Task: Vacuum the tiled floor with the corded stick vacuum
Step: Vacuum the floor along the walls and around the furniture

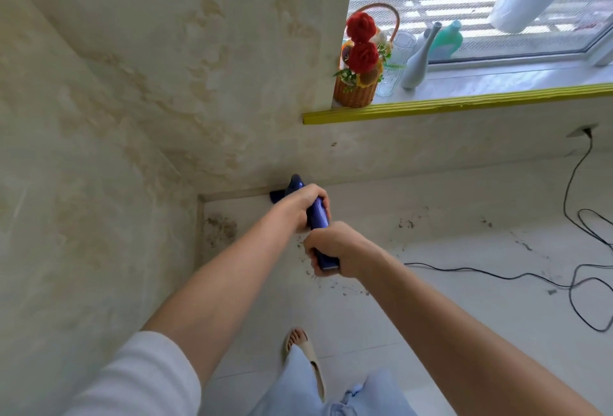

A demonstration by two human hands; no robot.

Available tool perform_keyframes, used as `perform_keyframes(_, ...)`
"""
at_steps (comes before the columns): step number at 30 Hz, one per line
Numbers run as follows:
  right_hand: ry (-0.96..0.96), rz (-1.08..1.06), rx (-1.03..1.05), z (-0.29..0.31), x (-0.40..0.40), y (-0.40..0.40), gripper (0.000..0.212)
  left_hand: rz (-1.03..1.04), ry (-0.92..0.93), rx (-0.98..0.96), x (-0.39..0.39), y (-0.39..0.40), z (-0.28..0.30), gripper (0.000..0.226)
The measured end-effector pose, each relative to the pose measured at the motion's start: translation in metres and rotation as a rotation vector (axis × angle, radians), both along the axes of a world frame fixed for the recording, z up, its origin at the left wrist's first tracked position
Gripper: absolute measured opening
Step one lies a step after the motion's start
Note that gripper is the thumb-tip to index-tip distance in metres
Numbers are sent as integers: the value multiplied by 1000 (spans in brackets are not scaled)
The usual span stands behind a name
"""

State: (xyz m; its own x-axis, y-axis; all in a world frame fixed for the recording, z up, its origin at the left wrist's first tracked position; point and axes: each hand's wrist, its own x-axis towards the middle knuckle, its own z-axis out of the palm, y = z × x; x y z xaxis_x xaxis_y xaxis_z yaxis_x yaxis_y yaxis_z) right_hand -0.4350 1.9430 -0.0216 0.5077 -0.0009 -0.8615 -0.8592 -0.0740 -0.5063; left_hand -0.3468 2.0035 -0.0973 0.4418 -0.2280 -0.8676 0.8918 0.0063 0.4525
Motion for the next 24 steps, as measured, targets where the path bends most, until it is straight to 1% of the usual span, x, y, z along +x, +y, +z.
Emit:
perform_keyframes(4, 19, 60, -75, -2, -18, -9, 17, -8, 25, 36, -18, -9, -1, 26)
perform_keyframes(8, 33, 56, -62, -11, -32, -4, 18, 11, 53, 33, -32, -2, -11, 28)
perform_keyframes(14, 13, 33, -18, -13, -24, 4, 24, -3, 76, 41, -18, 4, -14, 20)
perform_keyframes(17, 0, 22, -16, -13, -18, -2, 26, -40, 73, 45, -12, -1, -10, 24)
perform_keyframes(21, -13, 27, -12, -12, -11, -14, 28, -22, 67, 42, -6, -12, -3, 26)
perform_keyframes(22, -5, 28, -3, -11, -12, -17, 28, -17, 70, 38, -8, -14, -2, 26)
perform_keyframes(24, 8, 27, 21, -11, -16, -21, 20, 21, 79, 17, -14, -16, -2, 27)
